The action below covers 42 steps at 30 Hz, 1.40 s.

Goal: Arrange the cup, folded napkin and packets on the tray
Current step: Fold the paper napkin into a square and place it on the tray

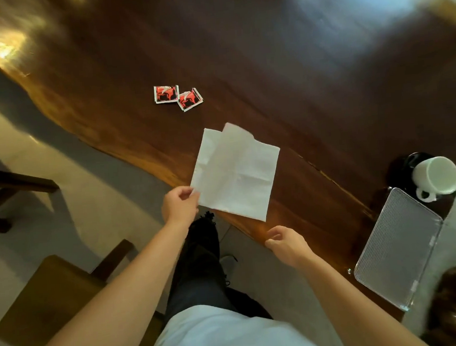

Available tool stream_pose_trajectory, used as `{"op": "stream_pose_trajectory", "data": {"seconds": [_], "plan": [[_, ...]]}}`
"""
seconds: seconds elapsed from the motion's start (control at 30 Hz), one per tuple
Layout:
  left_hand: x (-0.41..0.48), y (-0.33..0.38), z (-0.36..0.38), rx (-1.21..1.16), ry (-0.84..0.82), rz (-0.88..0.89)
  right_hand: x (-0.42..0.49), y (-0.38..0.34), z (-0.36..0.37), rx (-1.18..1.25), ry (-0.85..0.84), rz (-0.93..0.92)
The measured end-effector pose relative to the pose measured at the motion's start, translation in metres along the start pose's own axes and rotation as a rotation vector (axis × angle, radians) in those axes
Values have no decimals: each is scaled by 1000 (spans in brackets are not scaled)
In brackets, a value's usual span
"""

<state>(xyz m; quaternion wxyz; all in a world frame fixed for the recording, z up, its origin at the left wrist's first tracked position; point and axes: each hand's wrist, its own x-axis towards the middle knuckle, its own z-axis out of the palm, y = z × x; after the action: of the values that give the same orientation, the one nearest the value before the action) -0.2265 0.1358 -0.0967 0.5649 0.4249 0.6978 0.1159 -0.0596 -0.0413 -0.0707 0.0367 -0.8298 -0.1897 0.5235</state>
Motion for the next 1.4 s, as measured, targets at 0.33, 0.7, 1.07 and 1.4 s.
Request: {"op": "stream_pose_trajectory", "data": {"seconds": [0.33, 0.7, 1.07, 1.4], "plan": [[16, -20, -4, 186, 43, 14, 10, -2, 3, 16, -20, -8], [28, -7, 2, 44, -124, -118, 45, -31, 11, 506, 192, 195], [62, 32, 14, 787, -172, 554, 68, -54, -8, 112, 455, -179], [87, 45, 12, 901, -182, 542, 96, -55, -21, 49, 481, -171]]}}
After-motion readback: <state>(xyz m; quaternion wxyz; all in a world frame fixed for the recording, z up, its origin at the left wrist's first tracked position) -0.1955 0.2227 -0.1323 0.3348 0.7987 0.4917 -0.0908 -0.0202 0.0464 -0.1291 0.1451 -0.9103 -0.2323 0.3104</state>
